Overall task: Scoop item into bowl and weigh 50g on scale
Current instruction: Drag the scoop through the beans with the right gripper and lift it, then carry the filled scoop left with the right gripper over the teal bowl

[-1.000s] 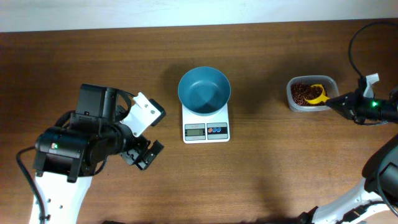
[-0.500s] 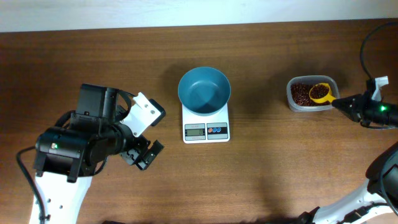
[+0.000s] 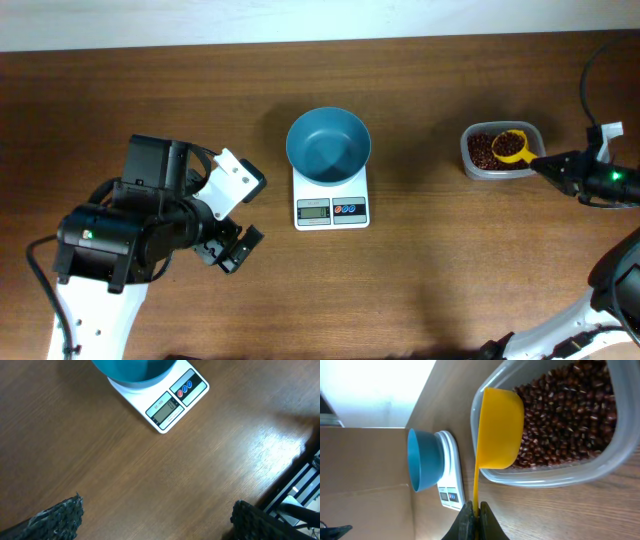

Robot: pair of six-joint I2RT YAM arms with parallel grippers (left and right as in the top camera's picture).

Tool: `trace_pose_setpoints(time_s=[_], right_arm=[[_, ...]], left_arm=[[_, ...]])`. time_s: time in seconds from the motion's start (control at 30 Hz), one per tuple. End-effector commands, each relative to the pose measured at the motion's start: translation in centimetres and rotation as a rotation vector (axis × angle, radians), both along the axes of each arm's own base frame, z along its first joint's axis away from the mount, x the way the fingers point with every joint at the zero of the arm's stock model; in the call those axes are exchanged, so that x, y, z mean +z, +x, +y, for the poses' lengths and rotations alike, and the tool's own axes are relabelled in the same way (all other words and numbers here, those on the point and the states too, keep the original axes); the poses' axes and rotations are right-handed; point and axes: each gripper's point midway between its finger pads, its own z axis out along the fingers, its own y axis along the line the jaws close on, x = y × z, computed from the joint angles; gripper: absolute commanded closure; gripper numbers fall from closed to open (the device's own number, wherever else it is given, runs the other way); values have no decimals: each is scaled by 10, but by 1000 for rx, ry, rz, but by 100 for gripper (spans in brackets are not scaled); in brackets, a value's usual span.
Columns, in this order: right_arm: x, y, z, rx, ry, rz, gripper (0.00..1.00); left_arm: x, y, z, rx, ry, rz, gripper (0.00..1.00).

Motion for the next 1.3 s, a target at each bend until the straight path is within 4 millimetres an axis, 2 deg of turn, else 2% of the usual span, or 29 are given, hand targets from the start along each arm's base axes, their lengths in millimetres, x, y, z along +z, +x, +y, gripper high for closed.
trace_pose_setpoints(time_s=[0.0, 0.43, 1.07, 1.27], right_arm=[[9, 4, 2, -3, 57, -73, 96], [21, -6, -6, -43, 122, -101, 96], [49, -7, 6, -57, 254, -184, 96], [51, -9, 11, -52, 273, -169, 96]], left_arm=[[7, 1, -1, -16, -12, -25, 1], [7, 1, -1, -16, -12, -25, 1], [7, 1, -1, -16, -12, -25, 1], [7, 1, -1, -16, -12, -25, 1]])
